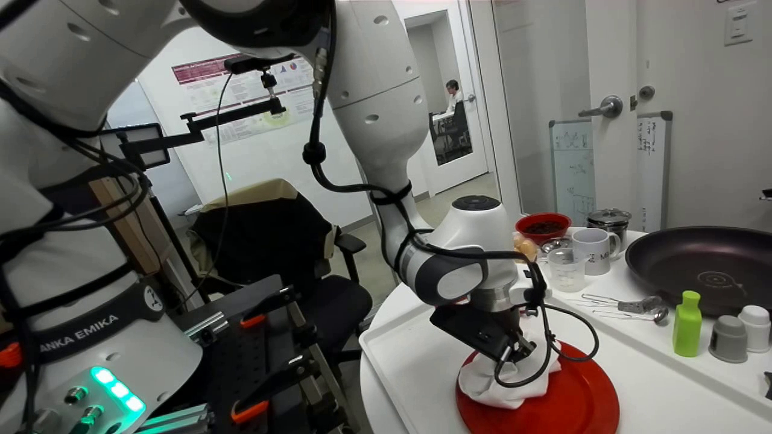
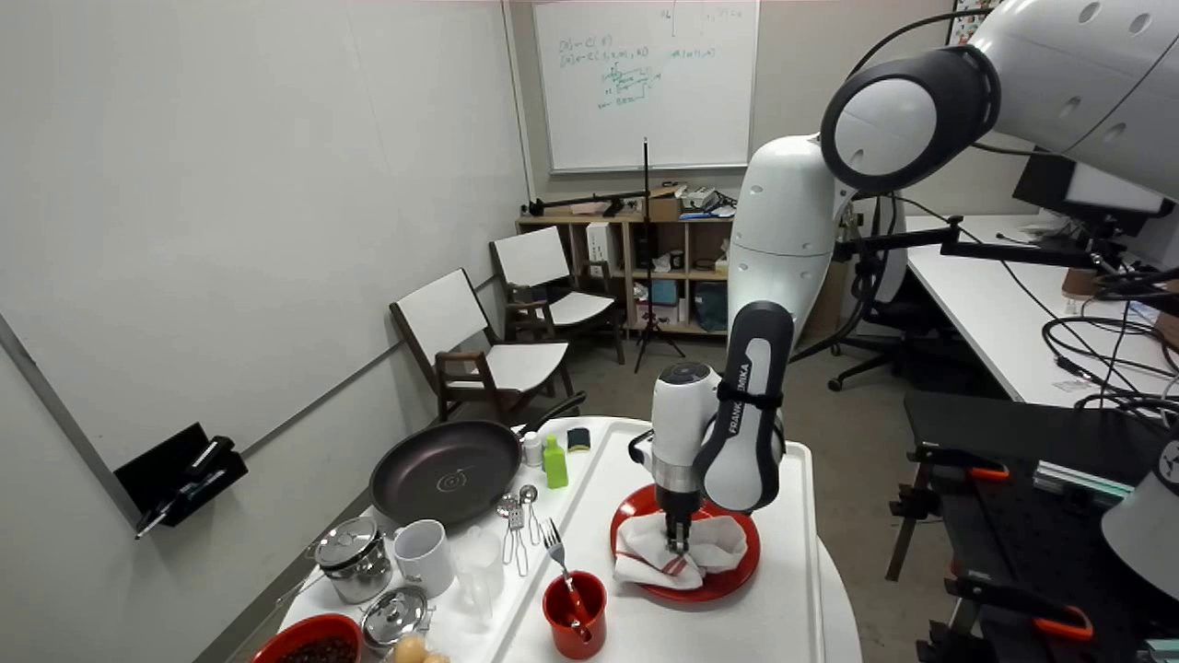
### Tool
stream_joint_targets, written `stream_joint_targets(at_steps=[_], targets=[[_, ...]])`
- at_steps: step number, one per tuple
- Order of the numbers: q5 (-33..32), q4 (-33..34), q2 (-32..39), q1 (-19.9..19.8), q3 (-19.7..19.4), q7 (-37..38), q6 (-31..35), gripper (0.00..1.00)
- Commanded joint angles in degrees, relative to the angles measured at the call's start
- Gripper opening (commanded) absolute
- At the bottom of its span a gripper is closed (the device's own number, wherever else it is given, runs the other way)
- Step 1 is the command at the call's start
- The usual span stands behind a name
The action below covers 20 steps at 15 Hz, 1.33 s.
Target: Wipe the red plate with the towel on the left, and then shift the red cup to the rear
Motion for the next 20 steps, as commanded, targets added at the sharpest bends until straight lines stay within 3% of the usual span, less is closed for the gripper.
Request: stream_joint_targets(at_steps=[1, 7, 11, 14, 20], targets=[[1.04, 3.84, 0.87, -4.03, 2.02, -0.51, -2.13, 0.01], [2.02, 4.67, 0.35, -10.24, 2.70, -0.31, -1.46, 0.01], [1.80, 3.27, 0.16, -11.15, 2.22, -0.30, -0.01, 0.01], [0.64, 1.46, 0.16, -9.32, 2.42, -0.97, 1.59, 0.01], [-2.60, -5.28, -0.28, -1.01, 1.58, -1.69, 7.90, 0.01]])
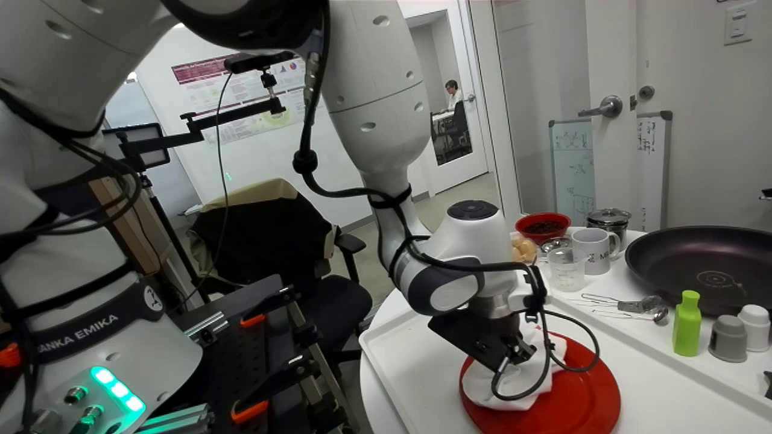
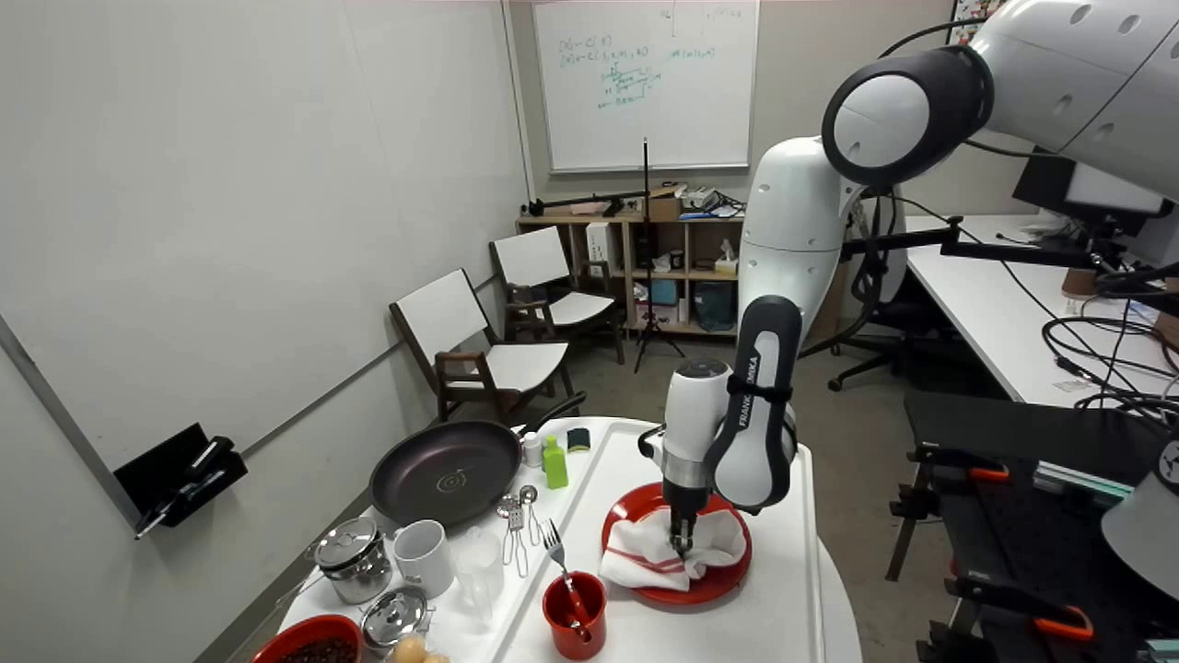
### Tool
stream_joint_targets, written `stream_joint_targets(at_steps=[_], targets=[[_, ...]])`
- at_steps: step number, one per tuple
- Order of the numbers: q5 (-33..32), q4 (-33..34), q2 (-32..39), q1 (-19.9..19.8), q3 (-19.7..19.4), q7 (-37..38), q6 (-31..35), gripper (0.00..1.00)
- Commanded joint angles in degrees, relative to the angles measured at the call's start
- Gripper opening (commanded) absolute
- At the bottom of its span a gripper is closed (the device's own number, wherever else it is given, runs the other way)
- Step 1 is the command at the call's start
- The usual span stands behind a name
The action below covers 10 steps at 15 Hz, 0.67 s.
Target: Wipe the red plate with the towel on the left, and then shift the red cup to the rear
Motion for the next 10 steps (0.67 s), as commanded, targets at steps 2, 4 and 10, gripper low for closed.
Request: stream_joint_targets(at_steps=[2, 4, 10], targets=[[-1.64, -3.15, -0.32, 4.65, -0.95, 0.15, 3.71, 0.01], [-1.40, -2.43, -0.27, 3.96, -0.70, 0.28, 3.23, 0.01], [-0.15, 1.08, -1.15, -6.13, 1.13, 0.96, 1.52, 0.01]])
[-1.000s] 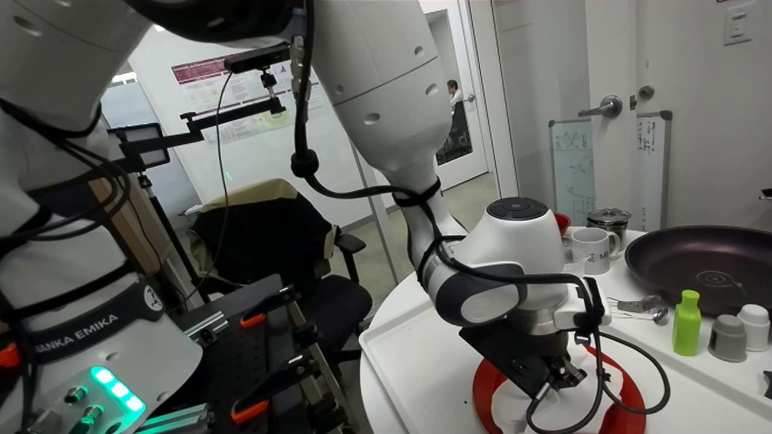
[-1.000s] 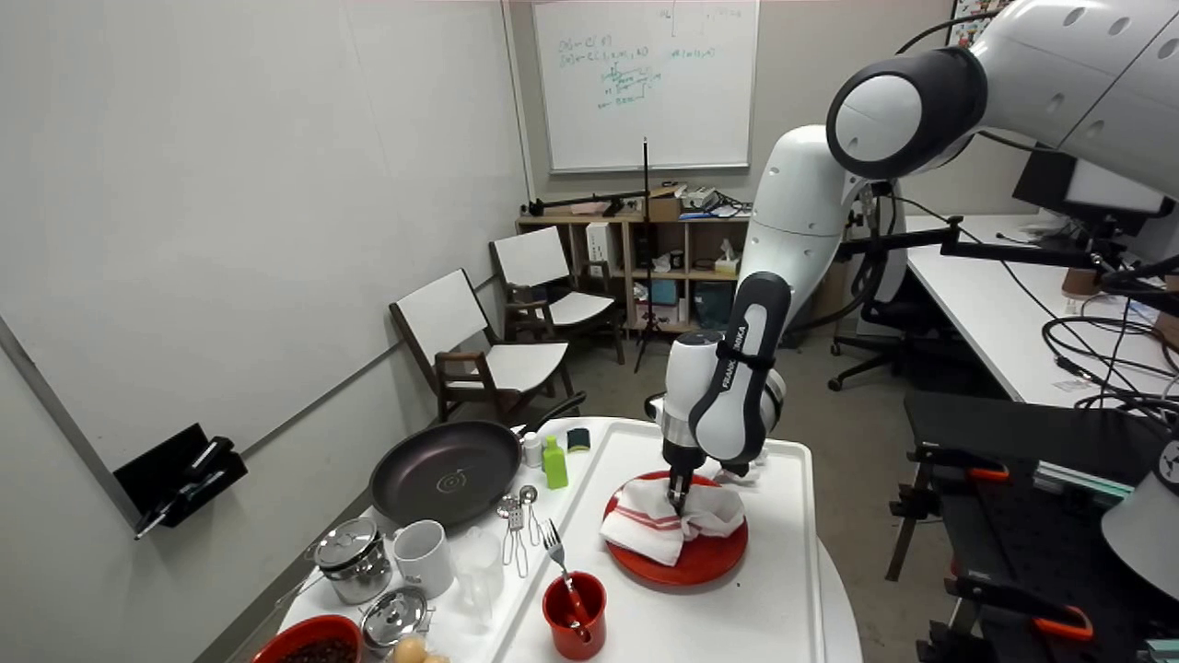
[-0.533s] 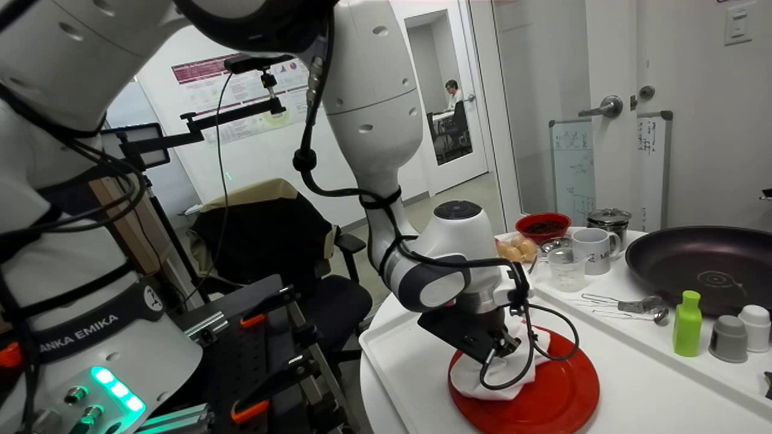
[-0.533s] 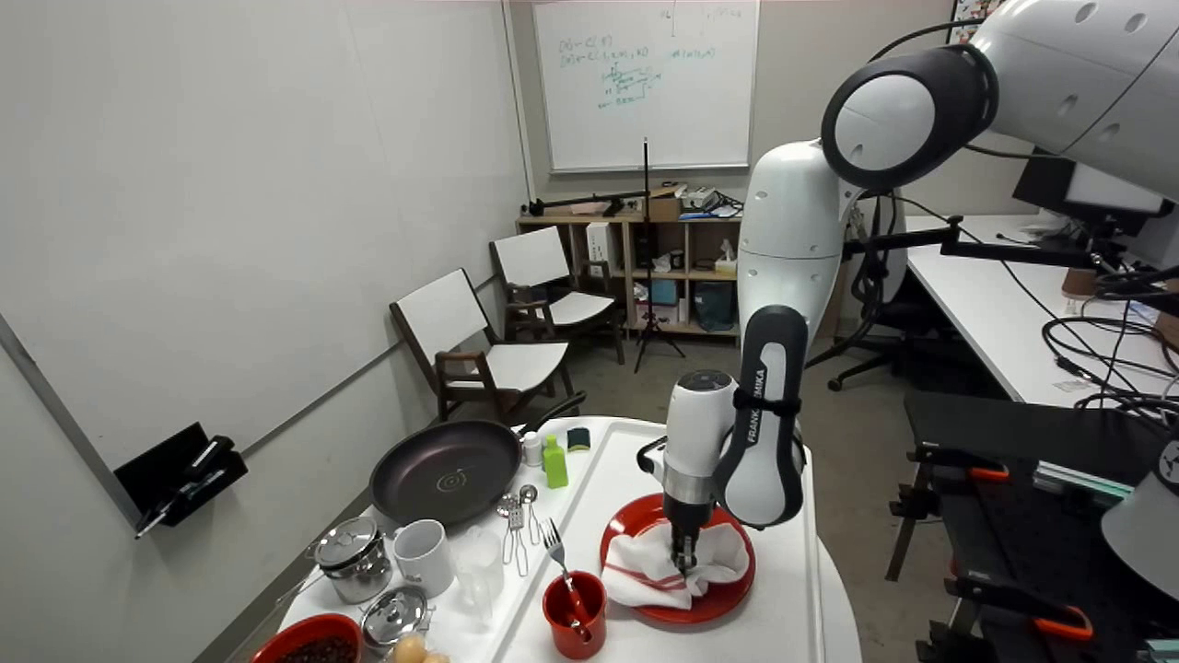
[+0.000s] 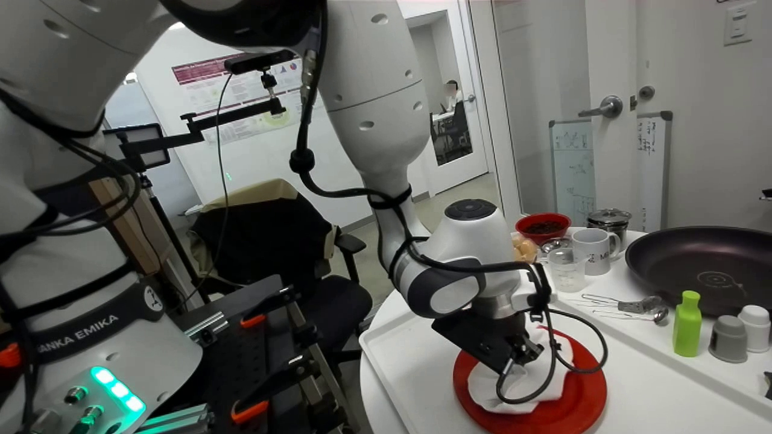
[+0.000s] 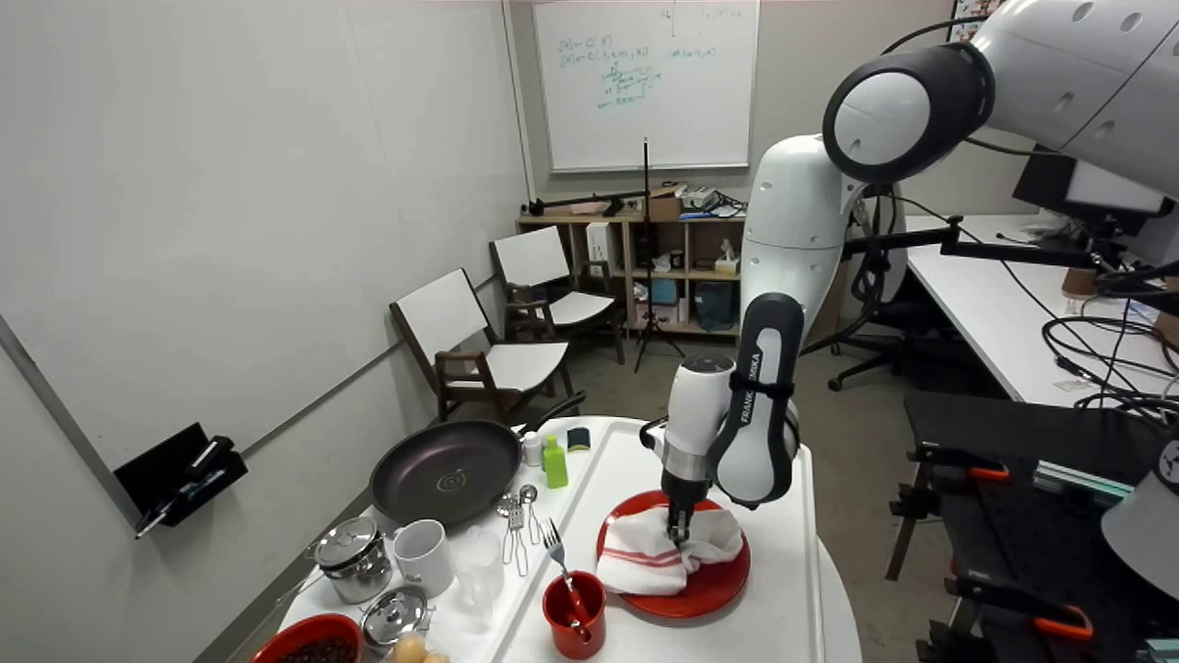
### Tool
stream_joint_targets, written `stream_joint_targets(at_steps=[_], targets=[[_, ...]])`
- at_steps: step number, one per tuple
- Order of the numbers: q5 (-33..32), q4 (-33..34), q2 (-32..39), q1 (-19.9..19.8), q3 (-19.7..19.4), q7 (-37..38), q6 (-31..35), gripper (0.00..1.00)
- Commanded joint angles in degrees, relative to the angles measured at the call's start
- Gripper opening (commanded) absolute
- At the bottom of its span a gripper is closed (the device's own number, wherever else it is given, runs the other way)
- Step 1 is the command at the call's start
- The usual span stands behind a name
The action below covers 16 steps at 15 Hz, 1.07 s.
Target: Wipe the red plate with the towel on the left, and then shift the red cup to the rear
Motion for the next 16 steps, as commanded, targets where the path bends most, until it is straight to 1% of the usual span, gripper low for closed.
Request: stream_joint_targets(at_steps=[1, 3, 5, 7, 12, 14, 16], targets=[[0.09, 2.24, -0.76, -6.95, 1.87, 0.58, -1.78, 0.01], [0.20, 2.93, -0.68, -8.40, 1.99, 0.72, -1.58, 0.01], [-0.11, 2.57, -0.53, -8.38, 2.01, 0.60, -1.01, 0.01], [-1.13, 1.14, -0.38, -6.78, 1.71, -0.19, -0.13, 0.01], [-3.33, -3.00, -0.43, -0.79, 1.12, -1.55, 1.88, 0.01], [-3.32, -3.24, -0.33, 0.63, 1.12, -1.34, 1.83, 0.01], [-2.85, -2.75, -0.42, 0.50, 1.20, -0.93, 1.53, 0.01]])
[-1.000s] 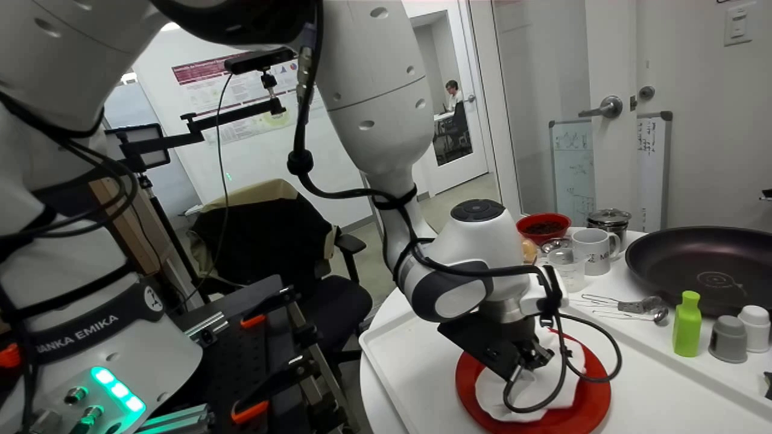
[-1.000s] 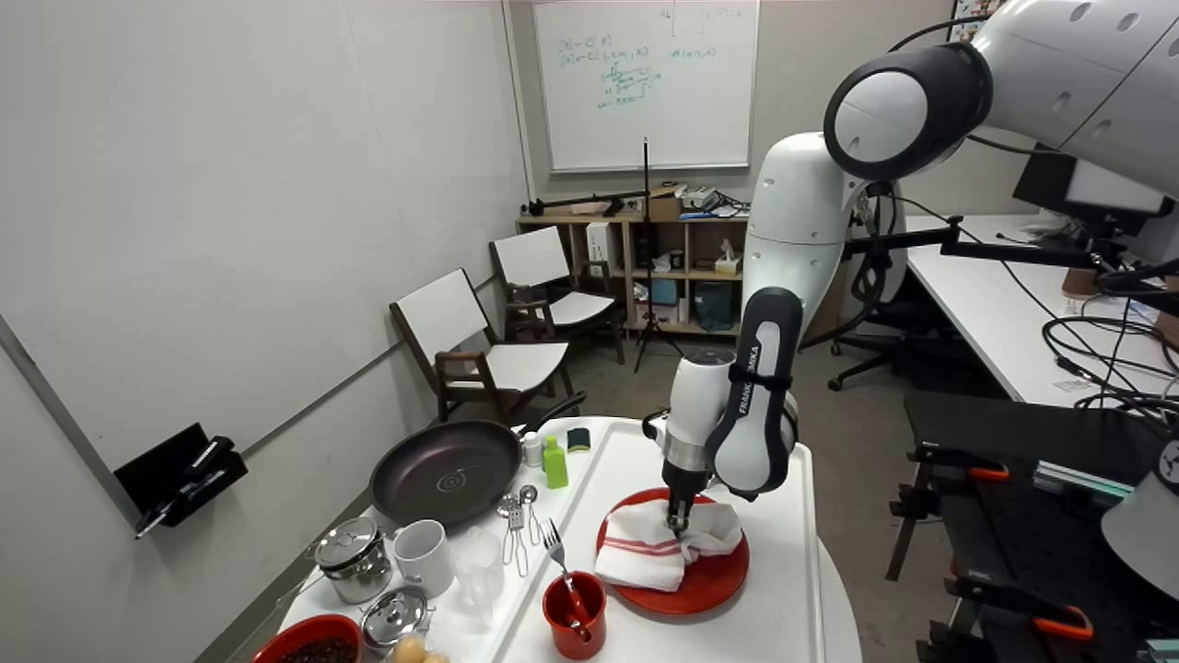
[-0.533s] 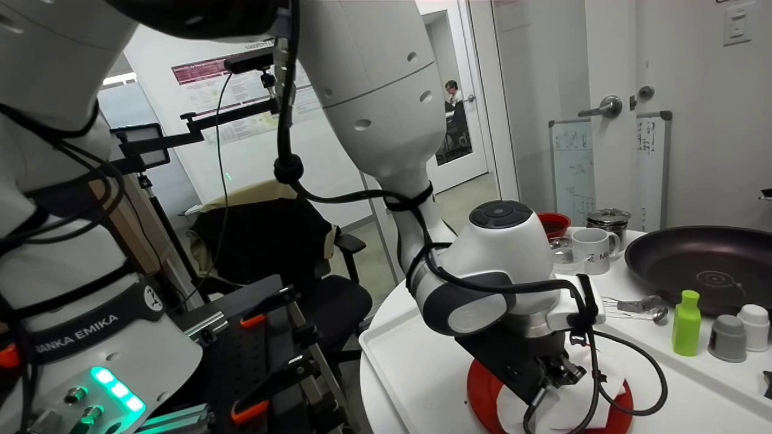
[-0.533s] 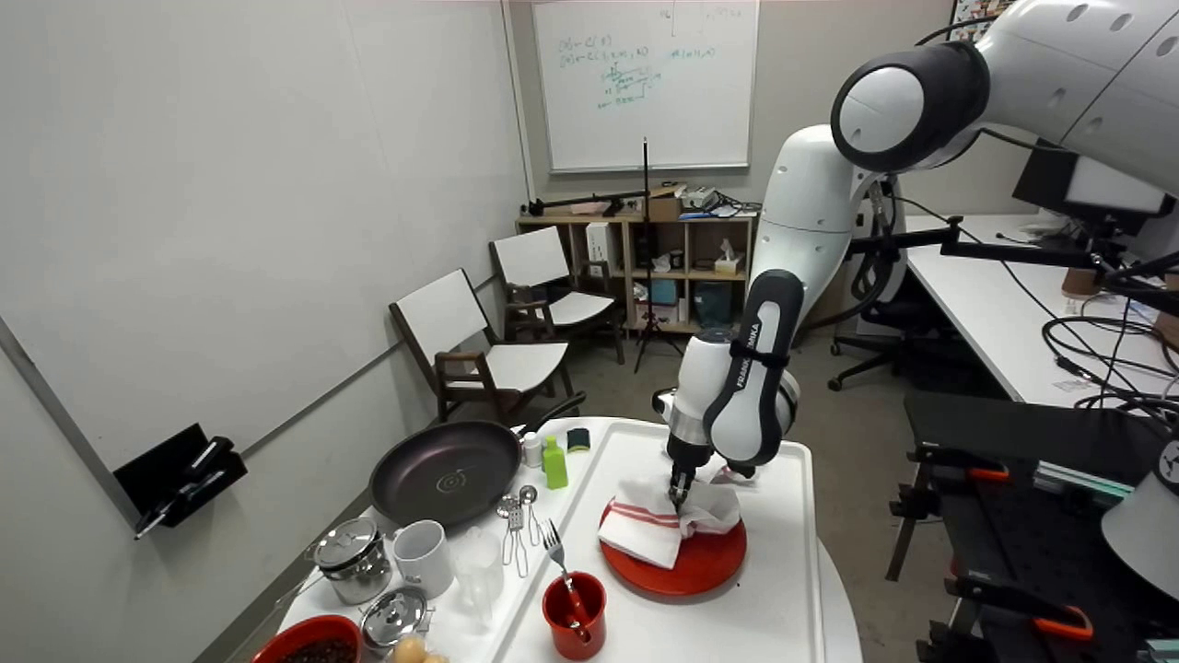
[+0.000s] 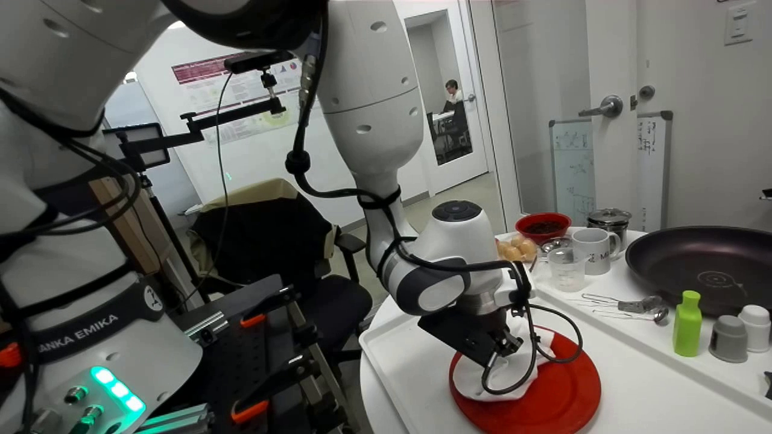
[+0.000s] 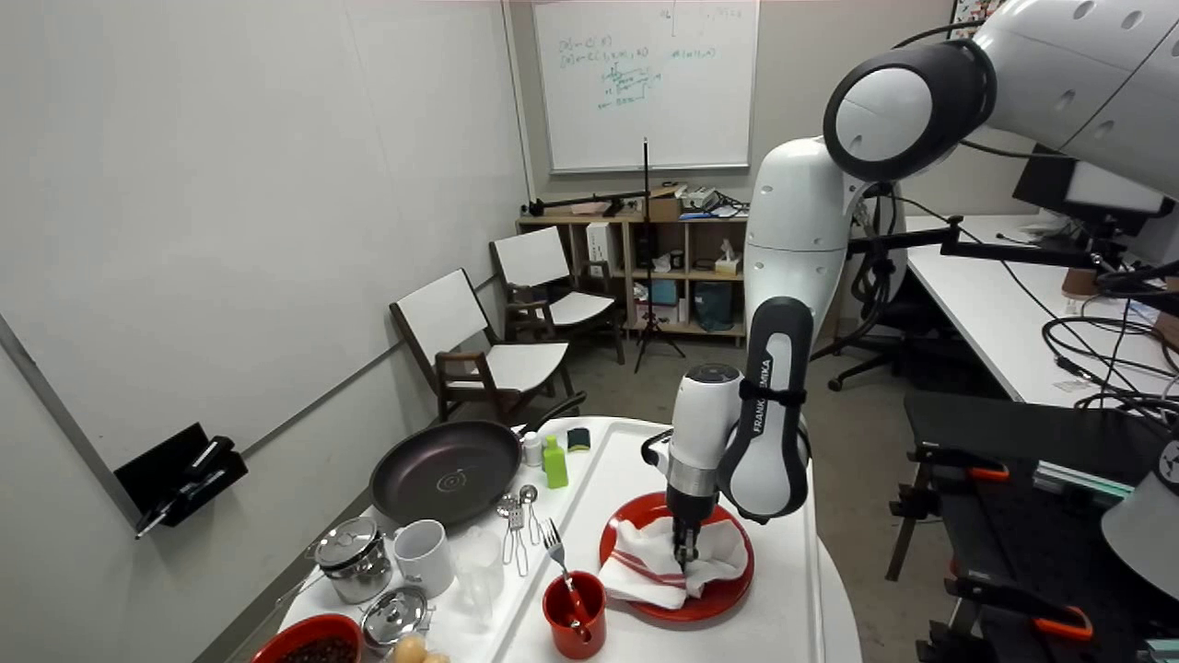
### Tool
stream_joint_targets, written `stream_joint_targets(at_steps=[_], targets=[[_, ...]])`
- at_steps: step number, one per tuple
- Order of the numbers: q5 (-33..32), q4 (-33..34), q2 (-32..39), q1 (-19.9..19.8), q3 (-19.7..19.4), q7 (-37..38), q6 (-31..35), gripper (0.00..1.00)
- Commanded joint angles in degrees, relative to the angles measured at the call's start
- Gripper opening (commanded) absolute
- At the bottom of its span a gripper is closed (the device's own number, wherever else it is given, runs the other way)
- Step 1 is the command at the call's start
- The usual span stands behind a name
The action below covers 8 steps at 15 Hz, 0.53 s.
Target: Wipe the red plate with the towel on the left, and then shift the red cup to the rear
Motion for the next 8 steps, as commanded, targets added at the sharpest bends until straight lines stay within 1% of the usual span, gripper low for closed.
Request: stream_joint_targets(at_steps=[1, 5, 7, 8], targets=[[-0.53, 0.37, -0.38, -0.43, -0.44, 0.66, 0.52, 0.01], [0.63, 2.49, -0.90, -6.91, 1.13, 1.81, -0.44, 0.01], [0.70, 3.37, -1.00, -9.20, 1.46, 2.06, -0.58, 0.01], [0.73, 3.71, -0.96, -9.71, 1.33, 2.12, -0.44, 0.01]])
